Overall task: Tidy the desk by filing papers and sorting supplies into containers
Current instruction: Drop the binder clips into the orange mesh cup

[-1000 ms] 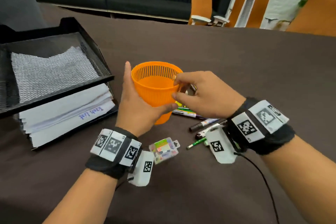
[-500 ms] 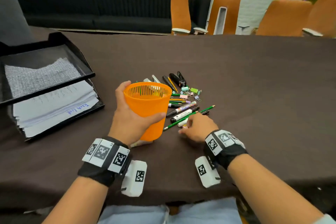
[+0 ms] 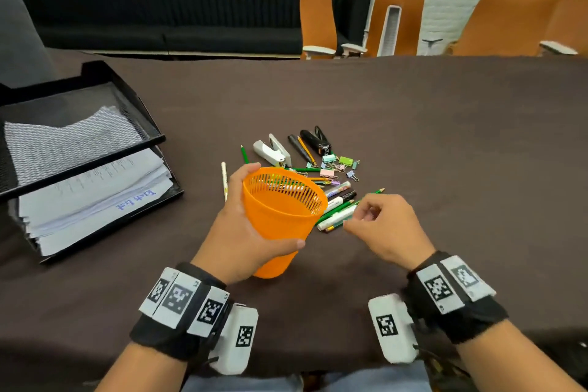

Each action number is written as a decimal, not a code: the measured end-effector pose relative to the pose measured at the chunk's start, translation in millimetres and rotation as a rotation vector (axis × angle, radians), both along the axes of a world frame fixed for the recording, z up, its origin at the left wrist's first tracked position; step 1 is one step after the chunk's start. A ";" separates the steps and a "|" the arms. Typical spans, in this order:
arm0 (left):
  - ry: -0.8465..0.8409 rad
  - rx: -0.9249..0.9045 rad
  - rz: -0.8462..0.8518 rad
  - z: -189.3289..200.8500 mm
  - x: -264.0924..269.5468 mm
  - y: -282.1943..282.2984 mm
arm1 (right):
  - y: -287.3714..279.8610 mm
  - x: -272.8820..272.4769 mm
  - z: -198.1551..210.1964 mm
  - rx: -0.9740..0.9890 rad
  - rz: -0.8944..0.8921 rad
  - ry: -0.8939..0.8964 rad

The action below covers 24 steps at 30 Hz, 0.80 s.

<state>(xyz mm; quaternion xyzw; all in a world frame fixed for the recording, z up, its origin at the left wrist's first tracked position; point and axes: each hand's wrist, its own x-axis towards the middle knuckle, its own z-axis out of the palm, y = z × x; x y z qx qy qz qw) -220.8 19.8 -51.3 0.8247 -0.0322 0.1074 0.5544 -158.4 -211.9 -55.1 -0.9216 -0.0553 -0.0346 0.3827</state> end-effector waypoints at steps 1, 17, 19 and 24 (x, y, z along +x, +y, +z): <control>0.008 0.012 -0.019 -0.1 0.7 -1.5 | 0.6 -5.3 9.7 0.095 0.024 -0.041; -0.016 0.037 -0.026 31.3 82.9 -15.9 | -7.5 109.2 58.8 0.185 0.024 -0.204; -0.004 0.069 0.000 30.4 109.8 -8.8 | -14.6 154.5 36.5 -0.093 0.007 -0.060; 0.024 0.070 0.012 26.8 184.4 1.9 | -8.1 243.8 5.0 -0.566 0.197 0.246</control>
